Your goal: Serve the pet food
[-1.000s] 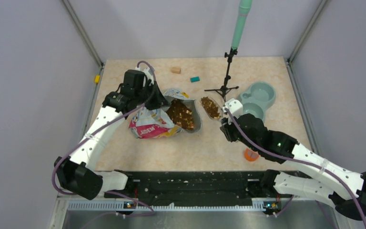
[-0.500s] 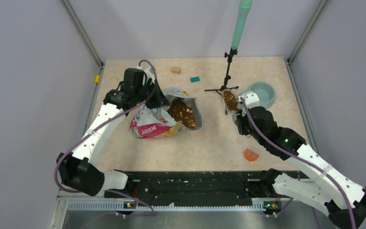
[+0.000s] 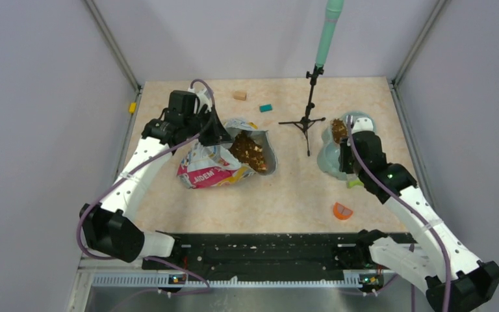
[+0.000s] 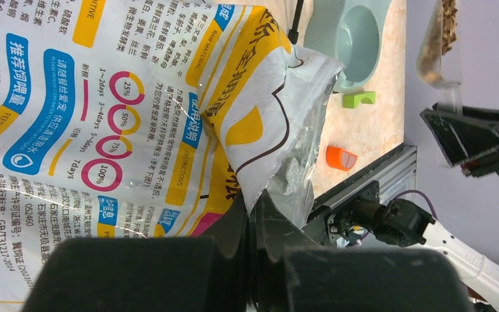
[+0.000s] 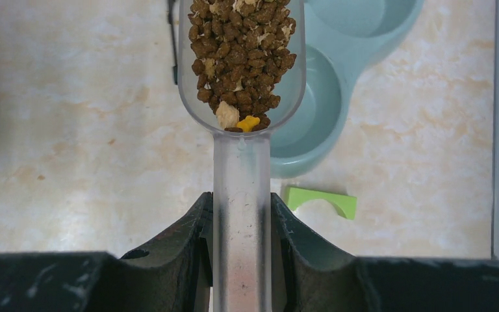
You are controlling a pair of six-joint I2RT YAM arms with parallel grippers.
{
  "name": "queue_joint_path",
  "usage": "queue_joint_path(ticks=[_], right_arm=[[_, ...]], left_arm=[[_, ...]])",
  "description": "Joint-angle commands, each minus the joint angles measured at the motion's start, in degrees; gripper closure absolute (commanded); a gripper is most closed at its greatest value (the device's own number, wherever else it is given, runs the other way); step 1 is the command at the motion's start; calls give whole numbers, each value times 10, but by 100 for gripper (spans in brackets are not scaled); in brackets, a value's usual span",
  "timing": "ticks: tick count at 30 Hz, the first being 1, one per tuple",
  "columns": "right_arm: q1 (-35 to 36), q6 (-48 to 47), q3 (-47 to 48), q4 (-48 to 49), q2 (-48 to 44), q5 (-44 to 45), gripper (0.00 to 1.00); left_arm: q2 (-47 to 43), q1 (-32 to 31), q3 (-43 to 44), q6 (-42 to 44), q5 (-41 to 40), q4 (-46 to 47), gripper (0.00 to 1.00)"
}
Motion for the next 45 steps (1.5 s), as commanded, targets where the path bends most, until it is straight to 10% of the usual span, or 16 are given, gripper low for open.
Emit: queue_joint_path(ticks=[1, 19, 45], right_arm=[[-78, -10, 15, 30, 25, -50, 100], [-246, -31, 107, 52, 248, -112, 100], [-291, 18, 350, -231, 452, -153, 100]], left_arm=[[-2, 9, 28, 4, 12, 86, 100], [16, 10, 15, -14, 35, 114, 100], [12, 10, -23, -15, 40, 125, 100]])
